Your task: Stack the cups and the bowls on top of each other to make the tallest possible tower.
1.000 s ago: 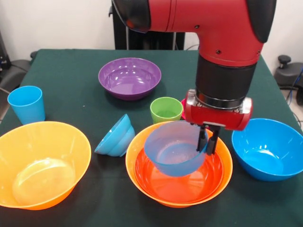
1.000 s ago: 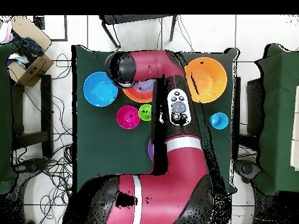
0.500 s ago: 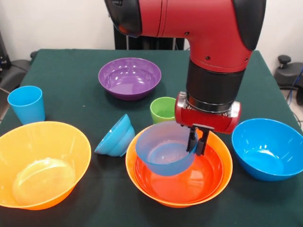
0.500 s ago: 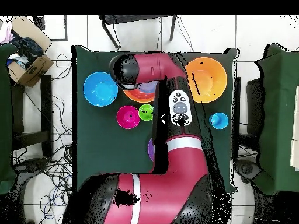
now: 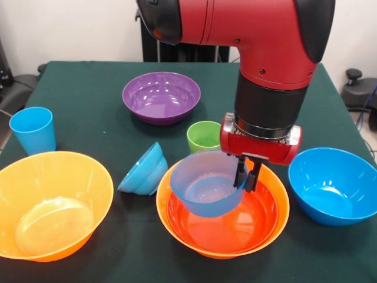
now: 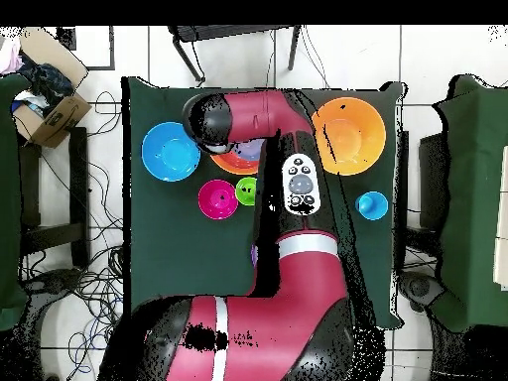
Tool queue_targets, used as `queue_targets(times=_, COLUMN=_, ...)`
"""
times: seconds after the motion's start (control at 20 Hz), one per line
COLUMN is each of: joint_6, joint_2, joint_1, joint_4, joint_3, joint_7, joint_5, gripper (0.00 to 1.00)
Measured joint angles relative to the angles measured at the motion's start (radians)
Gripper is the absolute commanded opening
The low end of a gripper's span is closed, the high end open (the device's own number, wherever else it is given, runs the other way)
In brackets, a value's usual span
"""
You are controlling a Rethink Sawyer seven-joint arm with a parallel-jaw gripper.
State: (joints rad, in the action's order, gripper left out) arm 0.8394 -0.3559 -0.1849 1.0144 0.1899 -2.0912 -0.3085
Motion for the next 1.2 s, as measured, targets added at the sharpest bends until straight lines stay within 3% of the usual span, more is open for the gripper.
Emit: queue_targets(times=1.2, joint_6=0.000, joint_2=0.032, joint_1=0.013, joint_4=-0.003, joint_3=-0.014, joint_7=0.000, joint_5=0.033, gripper=0.00)
